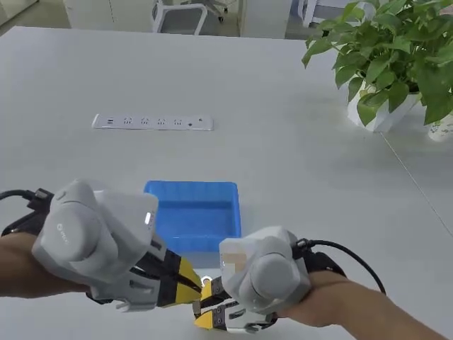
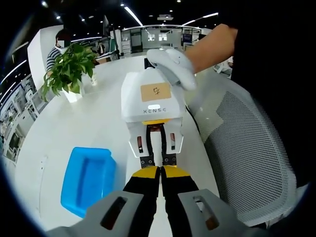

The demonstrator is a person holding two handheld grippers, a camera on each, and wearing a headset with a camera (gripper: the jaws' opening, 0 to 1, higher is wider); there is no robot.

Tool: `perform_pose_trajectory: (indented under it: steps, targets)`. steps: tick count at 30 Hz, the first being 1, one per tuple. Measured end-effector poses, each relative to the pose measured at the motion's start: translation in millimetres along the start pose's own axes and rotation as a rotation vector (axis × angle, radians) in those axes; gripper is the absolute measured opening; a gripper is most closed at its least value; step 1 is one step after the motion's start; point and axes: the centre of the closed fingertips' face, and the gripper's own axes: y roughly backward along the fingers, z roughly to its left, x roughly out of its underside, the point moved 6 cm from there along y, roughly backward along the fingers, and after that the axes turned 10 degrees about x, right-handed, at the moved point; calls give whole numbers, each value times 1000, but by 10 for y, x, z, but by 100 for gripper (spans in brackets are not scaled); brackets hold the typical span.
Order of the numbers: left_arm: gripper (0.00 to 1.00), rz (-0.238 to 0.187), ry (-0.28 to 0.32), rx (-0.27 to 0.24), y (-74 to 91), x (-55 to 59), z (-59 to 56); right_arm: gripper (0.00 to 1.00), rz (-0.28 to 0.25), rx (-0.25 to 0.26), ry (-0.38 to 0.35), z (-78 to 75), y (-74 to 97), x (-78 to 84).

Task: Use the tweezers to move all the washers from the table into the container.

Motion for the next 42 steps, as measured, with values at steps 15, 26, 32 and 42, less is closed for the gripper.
perform_pose_trajectory:
  steps: [15, 26, 32, 42]
  targets:
    - [7, 31, -10, 8, -23, 75, -19, 10, -7, 6, -3, 12, -6, -4]
    - [6, 34, -19, 4, 3, 66, -1, 12, -10, 16, 2, -19, 9, -15]
    - [6, 36, -24, -4, 24, 46, 27, 12, -14, 24, 4, -56, 9, -26]
    - [6, 40, -30, -11, 42, 46, 88, 12, -16, 41, 3, -122, -10, -28]
